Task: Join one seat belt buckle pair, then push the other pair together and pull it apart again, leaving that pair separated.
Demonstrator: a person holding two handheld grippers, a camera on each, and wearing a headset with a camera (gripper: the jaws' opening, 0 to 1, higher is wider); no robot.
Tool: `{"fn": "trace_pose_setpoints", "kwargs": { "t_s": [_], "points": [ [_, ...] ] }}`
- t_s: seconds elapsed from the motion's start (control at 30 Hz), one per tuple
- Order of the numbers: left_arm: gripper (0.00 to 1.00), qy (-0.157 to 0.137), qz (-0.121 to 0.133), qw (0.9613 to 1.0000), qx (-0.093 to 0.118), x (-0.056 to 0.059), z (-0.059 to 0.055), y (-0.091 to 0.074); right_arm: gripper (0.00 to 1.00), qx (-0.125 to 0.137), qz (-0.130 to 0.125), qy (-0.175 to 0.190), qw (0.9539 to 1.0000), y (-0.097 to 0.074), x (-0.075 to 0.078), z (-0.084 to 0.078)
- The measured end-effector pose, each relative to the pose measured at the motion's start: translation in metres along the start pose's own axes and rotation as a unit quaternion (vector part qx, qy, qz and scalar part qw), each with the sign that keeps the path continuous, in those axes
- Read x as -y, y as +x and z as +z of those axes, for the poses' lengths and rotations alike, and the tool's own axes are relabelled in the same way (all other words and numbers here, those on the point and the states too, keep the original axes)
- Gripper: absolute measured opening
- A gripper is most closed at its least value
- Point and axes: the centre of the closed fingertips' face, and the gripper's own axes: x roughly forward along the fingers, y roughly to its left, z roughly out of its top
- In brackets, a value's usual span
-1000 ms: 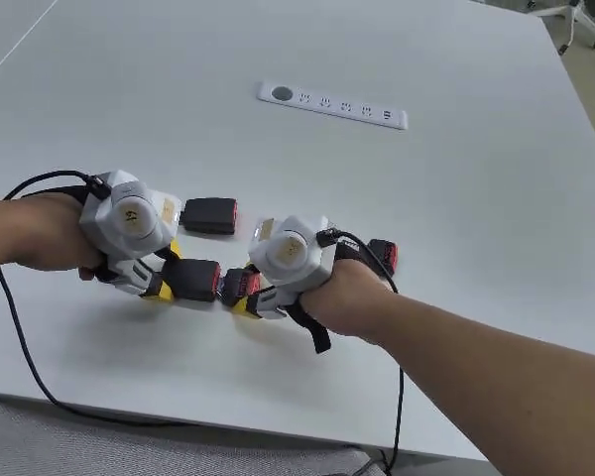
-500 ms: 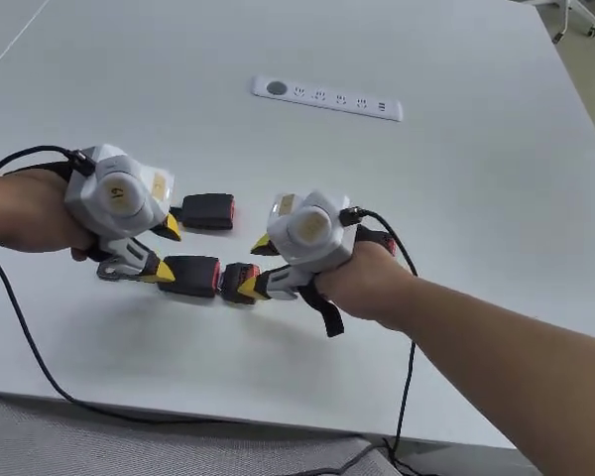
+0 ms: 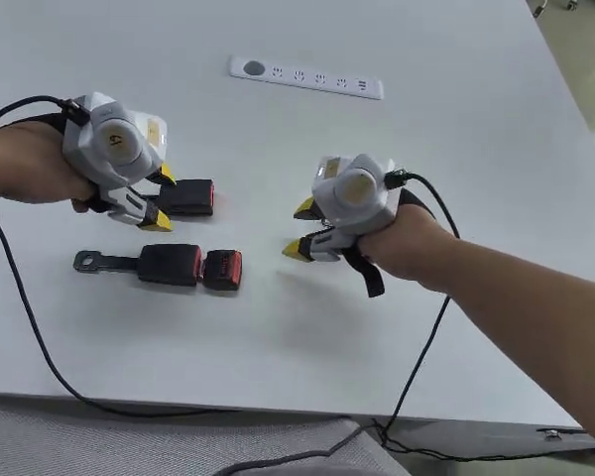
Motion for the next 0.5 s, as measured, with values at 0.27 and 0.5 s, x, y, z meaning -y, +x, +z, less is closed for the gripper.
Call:
{"fn": "trace_pose_setpoints", "kwargs": {
  "t_s": [0.27,0.5],
  "points": [
    [0.38,-0.013,0.003,0.9999,0.004,-0.027,-0.005,0.010,0.34,-0.018,-0.025,0.020,0.9993,-0.022,0.033,-0.037],
    [0.37,-0.018,-0.012,0.9995,-0.023,-0.034,-0.019,0.023,0.34,-0.041,-0.034,0.027,0.9982,-0.032,0.050,-0.063]
  ]
}}
